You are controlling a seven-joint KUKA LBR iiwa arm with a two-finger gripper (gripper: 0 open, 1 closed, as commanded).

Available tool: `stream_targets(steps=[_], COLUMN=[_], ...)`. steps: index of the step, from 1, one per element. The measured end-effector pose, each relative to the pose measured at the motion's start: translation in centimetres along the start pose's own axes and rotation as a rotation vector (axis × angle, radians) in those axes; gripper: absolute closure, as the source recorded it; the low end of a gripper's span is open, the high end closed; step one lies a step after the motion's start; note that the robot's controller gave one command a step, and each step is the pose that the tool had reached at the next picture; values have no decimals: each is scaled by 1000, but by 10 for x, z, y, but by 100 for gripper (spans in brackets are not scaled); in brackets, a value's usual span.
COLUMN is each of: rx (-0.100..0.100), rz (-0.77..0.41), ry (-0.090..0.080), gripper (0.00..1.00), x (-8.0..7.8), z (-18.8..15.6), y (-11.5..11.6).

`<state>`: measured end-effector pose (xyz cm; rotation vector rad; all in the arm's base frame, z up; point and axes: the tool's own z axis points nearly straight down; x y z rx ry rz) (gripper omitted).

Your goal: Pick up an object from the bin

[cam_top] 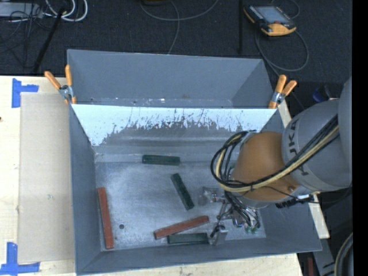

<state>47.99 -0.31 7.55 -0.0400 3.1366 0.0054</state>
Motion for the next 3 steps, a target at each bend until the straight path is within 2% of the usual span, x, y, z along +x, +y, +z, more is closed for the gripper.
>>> stream_targets(steps=[1, 2, 3], rx=[0, 4, 3], rz=[96, 96, -31], ry=[4, 6, -2], gripper=[0, 100, 100], x=[-14, -13, 1], z=[4, 4, -134], y=[61, 58, 68])
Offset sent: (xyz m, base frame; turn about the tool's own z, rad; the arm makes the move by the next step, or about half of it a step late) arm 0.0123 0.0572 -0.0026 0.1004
